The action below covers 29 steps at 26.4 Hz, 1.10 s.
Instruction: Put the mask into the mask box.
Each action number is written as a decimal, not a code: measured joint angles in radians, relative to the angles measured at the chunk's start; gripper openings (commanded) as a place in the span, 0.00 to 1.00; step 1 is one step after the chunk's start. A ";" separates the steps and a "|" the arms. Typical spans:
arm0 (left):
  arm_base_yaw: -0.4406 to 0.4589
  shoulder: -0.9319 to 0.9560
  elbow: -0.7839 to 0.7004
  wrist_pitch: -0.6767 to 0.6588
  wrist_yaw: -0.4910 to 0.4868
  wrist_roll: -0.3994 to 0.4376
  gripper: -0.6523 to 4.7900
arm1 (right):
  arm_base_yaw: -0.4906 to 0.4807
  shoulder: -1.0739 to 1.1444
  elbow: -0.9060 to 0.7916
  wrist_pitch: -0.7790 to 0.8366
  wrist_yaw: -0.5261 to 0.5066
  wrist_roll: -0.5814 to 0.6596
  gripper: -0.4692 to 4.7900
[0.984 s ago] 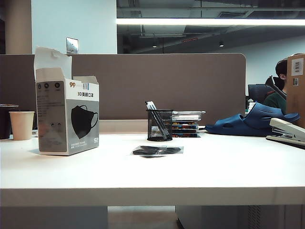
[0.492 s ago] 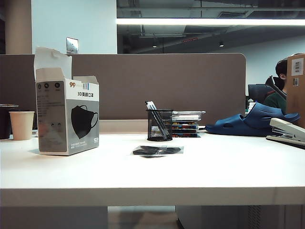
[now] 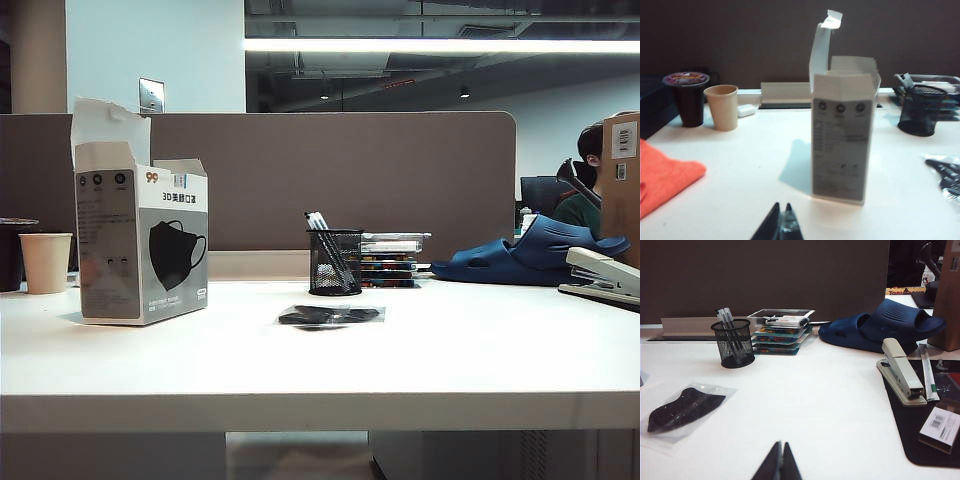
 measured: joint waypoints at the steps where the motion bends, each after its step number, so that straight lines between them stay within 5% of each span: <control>1: 0.000 0.000 0.021 -0.004 0.023 0.000 0.11 | 0.000 0.001 0.021 -0.007 0.000 0.000 0.07; 8: 0.000 0.000 0.169 -0.085 0.098 0.000 0.11 | 0.000 0.001 0.153 -0.105 0.000 0.047 0.07; 17: 0.000 0.014 0.356 -0.299 0.137 0.000 0.11 | 0.000 0.008 0.444 -0.491 -0.003 0.056 0.07; 29: 0.000 0.253 0.605 -0.348 0.312 0.000 0.11 | 0.000 0.065 0.698 -0.678 -0.110 0.072 0.07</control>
